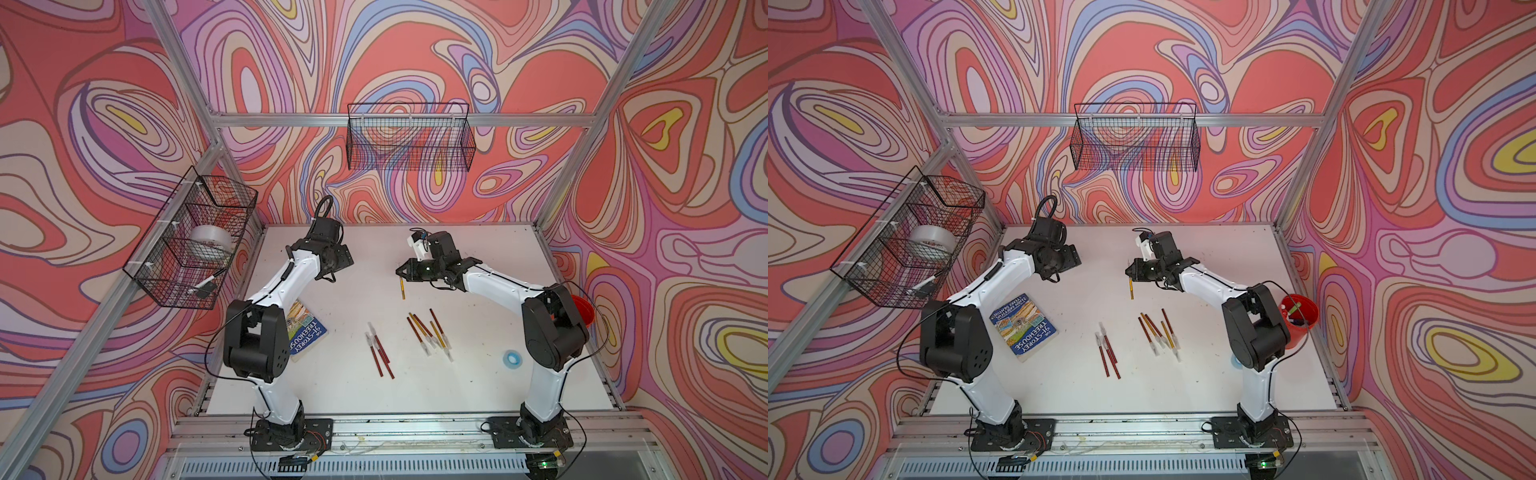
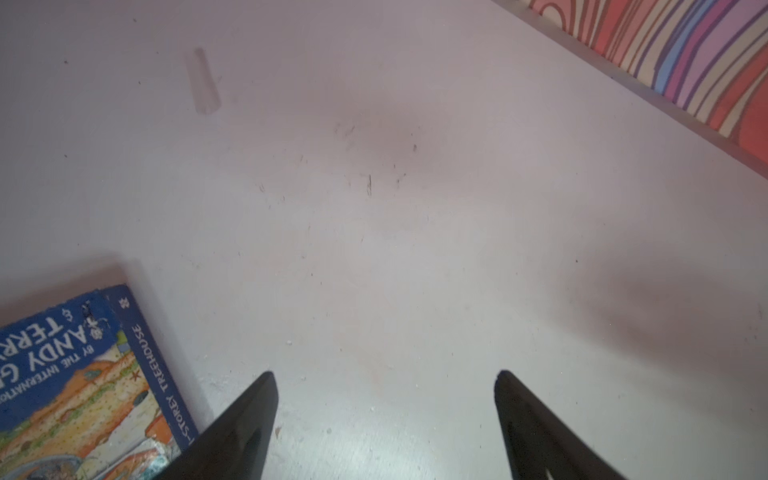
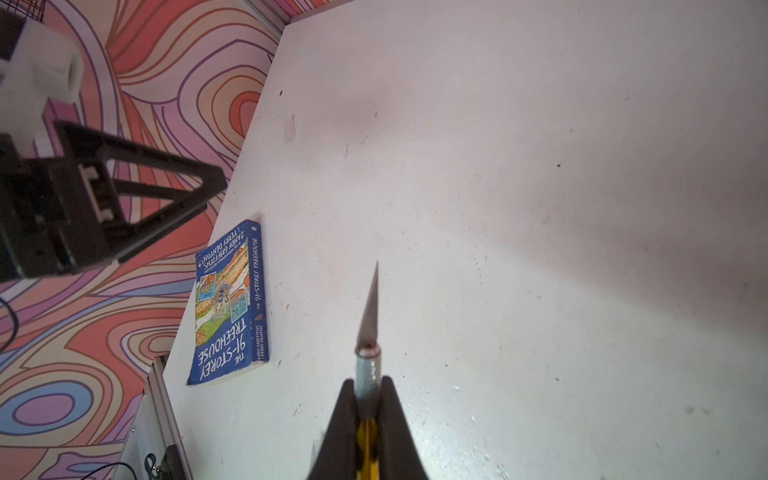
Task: Remove protective caps from carving knives
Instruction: Place the carving knife at the center of the board.
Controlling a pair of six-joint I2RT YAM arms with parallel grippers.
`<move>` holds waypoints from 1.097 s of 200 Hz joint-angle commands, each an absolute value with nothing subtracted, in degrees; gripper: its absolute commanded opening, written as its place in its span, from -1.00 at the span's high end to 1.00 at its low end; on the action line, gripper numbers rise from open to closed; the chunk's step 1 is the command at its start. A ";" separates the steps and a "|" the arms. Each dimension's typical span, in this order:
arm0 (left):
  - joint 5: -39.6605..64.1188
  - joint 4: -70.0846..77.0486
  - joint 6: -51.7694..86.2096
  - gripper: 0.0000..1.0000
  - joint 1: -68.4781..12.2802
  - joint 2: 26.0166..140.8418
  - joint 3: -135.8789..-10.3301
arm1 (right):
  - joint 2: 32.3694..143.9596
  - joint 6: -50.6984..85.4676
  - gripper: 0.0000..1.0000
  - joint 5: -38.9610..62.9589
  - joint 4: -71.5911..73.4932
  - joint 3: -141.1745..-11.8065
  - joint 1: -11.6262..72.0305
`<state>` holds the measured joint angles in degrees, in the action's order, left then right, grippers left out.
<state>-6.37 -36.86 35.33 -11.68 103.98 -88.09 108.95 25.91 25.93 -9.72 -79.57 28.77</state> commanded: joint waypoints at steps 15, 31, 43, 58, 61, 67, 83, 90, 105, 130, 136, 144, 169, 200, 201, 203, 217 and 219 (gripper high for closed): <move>-16.85 -47.29 32.27 -0.73 -8.69 113.77 -100.64 | 112.29 24.35 1.00 25.21 -10.62 -81.43 28.42; -16.62 -50.08 31.60 -0.73 -6.40 118.17 -105.97 | 114.07 23.97 1.00 25.27 -11.13 -83.35 28.44; -16.35 -51.37 31.10 -0.69 -4.66 120.78 -108.83 | 115.29 22.88 1.00 23.90 -12.66 -85.16 28.37; -16.34 -52.42 30.25 -0.63 -2.99 123.28 -111.60 | 116.97 21.47 1.00 21.31 -15.81 -87.62 27.44; -16.35 -52.66 30.22 -0.62 -2.61 123.65 -112.17 | 117.28 21.20 1.00 21.06 -16.35 -88.05 27.16; -16.47 -53.18 30.07 -0.62 -2.13 124.44 -113.09 | 117.92 20.94 1.00 20.39 -17.44 -88.89 26.52; -16.10 -53.29 29.64 -0.61 -1.46 125.67 -114.42 | 119.90 20.33 1.00 18.63 -20.78 -91.14 24.04; -15.87 -53.10 29.42 -0.61 -1.32 125.92 -114.67 | 120.56 20.05 1.00 17.45 -22.28 -91.96 22.89; -15.62 -52.44 29.21 -0.62 -1.23 126.34 -114.79 | 121.17 19.45 1.00 14.60 -24.53 -92.48 20.84; -14.35 -52.04 29.18 -0.64 -1.14 127.28 -115.14 | 121.98 17.29 1.00 9.33 -29.44 -93.42 18.56; -13.97 -51.91 29.17 -0.64 -1.14 127.45 -115.14 | 122.41 16.61 1.00 8.17 -30.82 -93.68 18.25; -13.52 -51.85 29.19 -0.66 -1.19 127.83 -115.14 | 122.91 15.98 1.00 7.00 -32.18 -93.95 17.86; -11.38 -51.46 29.18 -0.68 -1.04 128.41 -114.75 | 124.17 15.42 1.00 6.20 -34.36 -93.94 15.82; -10.64 -49.07 28.66 -0.71 -1.01 126.43 -111.68 | 125.83 14.98 1.00 4.49 -36.41 -94.00 14.16; -10.63 -49.01 28.66 -0.71 -0.99 126.32 -111.56 | 125.89 15.00 1.00 4.44 -36.44 -94.02 14.16; -10.63 -48.90 28.61 -0.71 -1.02 126.19 -111.39 | 126.00 14.96 1.00 4.32 -36.58 -94.04 14.15; -10.58 -48.19 28.13 -0.72 -1.03 125.40 -110.38 | 126.88 14.64 1.00 3.49 -37.52 -94.69 13.96; -10.51 -48.08 28.06 -0.72 -1.05 125.35 -110.32 | 126.97 14.67 1.00 3.40 -37.70 -94.78 13.90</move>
<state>-11.22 -49.10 29.39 -1.13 127.17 -112.16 125.16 16.05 6.39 -34.57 -92.95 14.61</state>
